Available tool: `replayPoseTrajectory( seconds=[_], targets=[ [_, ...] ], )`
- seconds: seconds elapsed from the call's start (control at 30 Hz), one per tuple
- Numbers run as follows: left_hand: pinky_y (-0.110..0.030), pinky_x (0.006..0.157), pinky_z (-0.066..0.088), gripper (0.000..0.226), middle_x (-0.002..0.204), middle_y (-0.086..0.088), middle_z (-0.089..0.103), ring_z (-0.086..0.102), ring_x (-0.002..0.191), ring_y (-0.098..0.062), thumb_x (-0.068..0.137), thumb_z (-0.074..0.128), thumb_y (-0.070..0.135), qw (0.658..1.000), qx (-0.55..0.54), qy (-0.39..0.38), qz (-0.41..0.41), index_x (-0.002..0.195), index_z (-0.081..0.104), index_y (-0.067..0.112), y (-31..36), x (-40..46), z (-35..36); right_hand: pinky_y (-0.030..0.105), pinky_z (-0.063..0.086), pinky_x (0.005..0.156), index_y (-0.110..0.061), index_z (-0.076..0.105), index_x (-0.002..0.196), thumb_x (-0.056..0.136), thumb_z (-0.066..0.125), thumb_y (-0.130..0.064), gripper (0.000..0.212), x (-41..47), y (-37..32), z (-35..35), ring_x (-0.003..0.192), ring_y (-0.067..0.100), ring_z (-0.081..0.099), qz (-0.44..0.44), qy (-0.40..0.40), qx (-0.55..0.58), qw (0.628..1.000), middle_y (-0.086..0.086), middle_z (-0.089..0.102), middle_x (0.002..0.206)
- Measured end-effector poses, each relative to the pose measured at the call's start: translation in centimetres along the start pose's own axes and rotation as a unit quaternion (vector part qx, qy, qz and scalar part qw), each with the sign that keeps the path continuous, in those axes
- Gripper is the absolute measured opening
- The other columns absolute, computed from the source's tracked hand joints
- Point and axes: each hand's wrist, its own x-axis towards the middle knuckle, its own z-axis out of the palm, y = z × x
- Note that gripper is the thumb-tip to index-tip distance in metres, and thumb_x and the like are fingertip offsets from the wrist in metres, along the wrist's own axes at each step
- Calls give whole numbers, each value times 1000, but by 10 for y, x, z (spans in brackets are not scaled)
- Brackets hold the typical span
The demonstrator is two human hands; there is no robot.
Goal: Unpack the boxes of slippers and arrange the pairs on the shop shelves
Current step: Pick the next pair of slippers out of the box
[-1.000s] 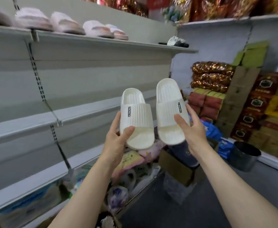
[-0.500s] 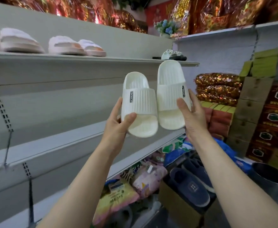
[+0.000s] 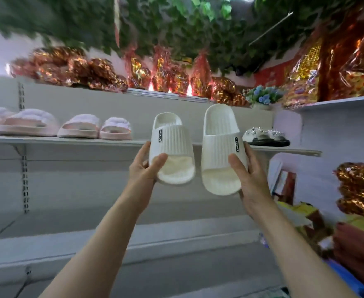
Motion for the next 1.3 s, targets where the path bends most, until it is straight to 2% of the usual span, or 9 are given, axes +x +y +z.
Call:
replayPoseTrajectory(
  seconds=[0.1, 0.2, 0.5, 0.7, 0.8, 0.87, 1.03, 1.17, 1.3],
  targets=[
    [-41, 87, 55, 63, 110, -6, 75, 71, 100, -24, 83, 76, 27, 998, 19, 57, -8, 141, 52, 26, 4, 30, 0, 51, 50, 104, -32, 43, 149, 77, 82, -46, 83, 35, 6, -2, 121, 18, 64, 2, -41, 42, 998, -4, 65, 134],
    [-40, 91, 52, 48, 110, -4, 75, 71, 100, -22, 88, 72, 25, 994, 48, 97, -17, 133, 57, 28, 8, 55, -6, 49, 53, 101, -34, 44, 148, 82, 80, -38, 76, 57, 15, 4, 117, 17, 66, 7, -66, 79, 995, -6, 67, 130],
    [-30, 73, 57, 44, 115, -6, 72, 70, 96, -16, 88, 69, 41, 977, 166, 102, -87, 124, 67, 16, 19, 86, -19, 42, 57, 93, -36, 48, 146, 78, 76, -40, 73, 88, 34, 20, 112, 18, 68, 17, -87, 134, 987, -9, 71, 122],
    [-29, 58, 51, 53, 94, -3, 62, 60, 77, -21, 85, 56, 70, 899, 391, 159, -117, 107, 69, 24, 40, 87, -15, 44, 57, 95, -40, 50, 143, 72, 78, -50, 77, 97, 40, 32, 111, 15, 68, 13, -95, 115, 989, -10, 69, 123],
    [-42, 79, 55, 82, 96, 1, 63, 60, 97, -29, 72, 36, 94, 804, 561, 198, -11, 106, 72, 30, 41, 89, -19, 34, 59, 88, -37, 55, 140, 74, 76, -51, 70, 100, 40, 34, 106, 9, 68, -5, -79, 89, 993, -13, 69, 120],
    [-51, 99, 45, 100, 113, -9, 61, 50, 119, -34, 67, 22, 99, 759, 614, 214, 43, 123, 67, 30, 40, 87, -15, 25, 58, 81, -37, 58, 134, 80, 74, -50, 58, 105, 40, 35, 105, 6, 66, -10, -62, 64, 996, -16, 67, 119],
    [-45, 108, 30, 70, 141, -11, 50, 36, 136, -29, 87, 38, 73, 760, 623, 161, 95, 142, 54, 33, 43, 72, 22, 29, 52, 85, -26, 60, 134, 86, 67, -60, 59, 131, 36, 41, 107, 10, 62, -19, 4, -53, 998, -12, 65, 116],
    [-46, 113, 31, 78, 151, -5, 44, 34, 141, -25, 81, 36, 76, 758, 639, 93, 91, 147, 46, 36, 38, 72, 30, 42, 54, 93, -18, 59, 134, 82, 54, -71, 74, 160, 36, 52, 107, 24, 60, 37, 15, -171, 984, 7, 61, 125],
    [-48, 116, 31, 82, 154, -9, 39, 32, 143, -29, 80, 46, 76, 726, 679, 67, 86, 150, 42, 33, 29, 76, 31, 38, 49, 88, -11, 65, 117, 96, 46, -56, 54, 177, 27, 58, 100, 28, 58, 61, -26, -273, 960, 11, 64, 114]
  ],
)
